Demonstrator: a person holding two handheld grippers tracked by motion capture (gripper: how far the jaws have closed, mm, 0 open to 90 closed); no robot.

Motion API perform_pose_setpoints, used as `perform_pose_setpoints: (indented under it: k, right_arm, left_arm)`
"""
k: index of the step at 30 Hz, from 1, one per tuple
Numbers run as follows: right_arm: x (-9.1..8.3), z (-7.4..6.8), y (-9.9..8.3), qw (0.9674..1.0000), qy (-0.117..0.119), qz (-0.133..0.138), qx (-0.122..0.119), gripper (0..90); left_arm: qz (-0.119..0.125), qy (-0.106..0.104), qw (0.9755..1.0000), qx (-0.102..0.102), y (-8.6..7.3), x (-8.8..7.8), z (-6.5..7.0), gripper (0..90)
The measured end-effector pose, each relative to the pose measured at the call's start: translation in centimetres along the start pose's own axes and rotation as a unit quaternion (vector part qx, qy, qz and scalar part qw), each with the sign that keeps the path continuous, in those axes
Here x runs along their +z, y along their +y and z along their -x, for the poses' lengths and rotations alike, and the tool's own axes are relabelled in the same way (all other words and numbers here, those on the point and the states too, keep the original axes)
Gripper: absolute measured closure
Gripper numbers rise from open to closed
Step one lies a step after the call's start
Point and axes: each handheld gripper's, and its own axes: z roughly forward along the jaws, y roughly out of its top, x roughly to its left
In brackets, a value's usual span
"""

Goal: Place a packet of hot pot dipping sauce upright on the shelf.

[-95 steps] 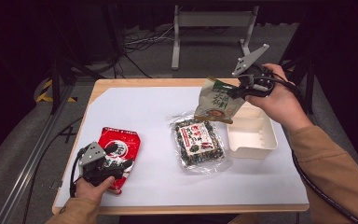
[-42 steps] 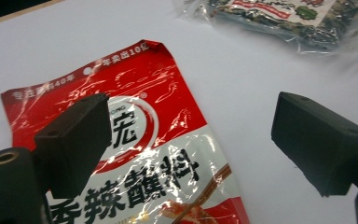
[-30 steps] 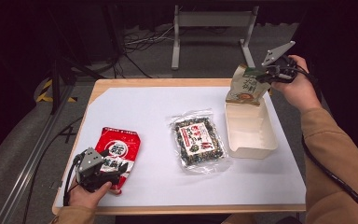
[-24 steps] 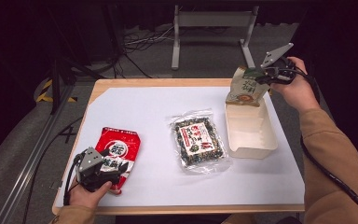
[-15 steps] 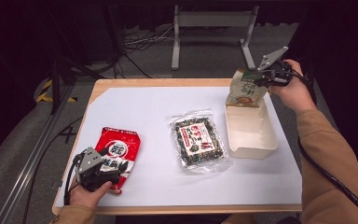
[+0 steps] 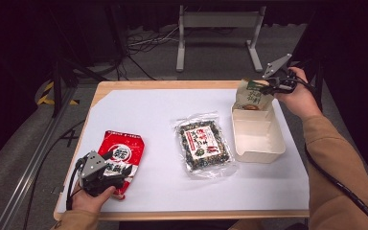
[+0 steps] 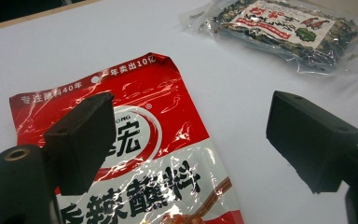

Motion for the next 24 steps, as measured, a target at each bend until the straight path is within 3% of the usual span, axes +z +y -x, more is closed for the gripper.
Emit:
perform_pose_setpoints:
  k: [10, 24]
  right_arm:
    - [1.4, -0.3, -0.7, 0.9998, 0.012, -0.007, 0.011, 89.2]
    - [1.8, -0.7, -0.9, 0.9997, 0.016, -0.006, 0.018, 88.9]
  left_arm:
    - [-0.002, 0.003, 1.0000, 0.007, 0.1, 0.1, 0.2, 17.6]
    - [-0.009, 0.011, 0.9999, 0.006, 0.0, 0.3, 0.1, 17.0]
